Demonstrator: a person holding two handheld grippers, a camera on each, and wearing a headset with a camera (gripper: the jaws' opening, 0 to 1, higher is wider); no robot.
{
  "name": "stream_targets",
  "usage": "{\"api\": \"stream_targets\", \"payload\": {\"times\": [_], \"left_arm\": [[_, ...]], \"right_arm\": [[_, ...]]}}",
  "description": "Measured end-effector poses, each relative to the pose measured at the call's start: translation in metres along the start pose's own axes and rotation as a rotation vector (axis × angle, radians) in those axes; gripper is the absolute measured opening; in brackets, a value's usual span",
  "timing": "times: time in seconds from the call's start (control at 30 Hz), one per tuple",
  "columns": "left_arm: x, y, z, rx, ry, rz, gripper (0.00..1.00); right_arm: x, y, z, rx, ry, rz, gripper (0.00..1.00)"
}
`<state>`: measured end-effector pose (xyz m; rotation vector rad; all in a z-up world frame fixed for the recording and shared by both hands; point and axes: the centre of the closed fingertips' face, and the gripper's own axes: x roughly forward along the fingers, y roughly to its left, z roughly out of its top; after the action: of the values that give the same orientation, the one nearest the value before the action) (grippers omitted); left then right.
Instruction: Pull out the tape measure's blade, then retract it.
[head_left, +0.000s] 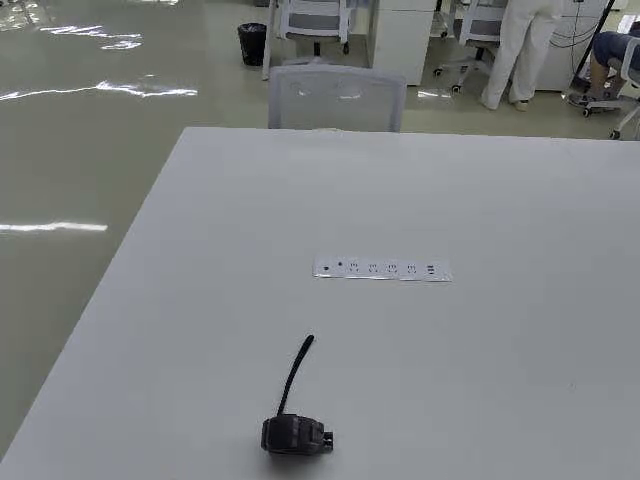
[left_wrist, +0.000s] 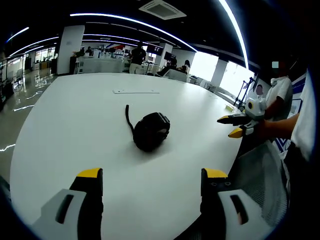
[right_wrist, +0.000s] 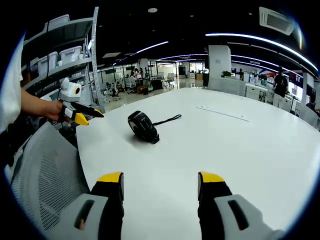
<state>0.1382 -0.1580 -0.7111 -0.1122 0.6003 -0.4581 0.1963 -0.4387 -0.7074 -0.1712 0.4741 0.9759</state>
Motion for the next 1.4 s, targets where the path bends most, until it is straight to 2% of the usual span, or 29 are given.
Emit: {"api": "stream_targets", "payload": {"times": [0.47, 0.77, 0.9, 1.0, 1.4], "left_arm": [[-0.007, 0.001, -0.003, -0.013, -0.006, -0.003, 0.80], [-0.013, 0.004, -0.010, -0.023, -0.001, 0.001, 0.82], [-0.016, 0.004, -0.010, -0.026, -0.003, 0.005, 0.83], [-0.017, 0.004, -0.008, -0.051, -0.018, 0.001, 0.83], [-0.022, 0.004, -0.013, -0.035, -0.008, 0.009, 0.85]], "right_arm": [[-0.010, 0.002, -0.007, 0.021, 0.002, -0.004, 0.63], [-0.014, 0.003, -0.011, 0.029, 0.001, -0.007, 0.65], [-0.015, 0.004, -0.012, 0.032, 0.000, -0.008, 0.65], [-0.017, 0.004, -0.013, 0.034, 0.000, -0.010, 0.66], [-0.025, 0.005, -0.016, 0.040, -0.006, -0.027, 0.72]]}}
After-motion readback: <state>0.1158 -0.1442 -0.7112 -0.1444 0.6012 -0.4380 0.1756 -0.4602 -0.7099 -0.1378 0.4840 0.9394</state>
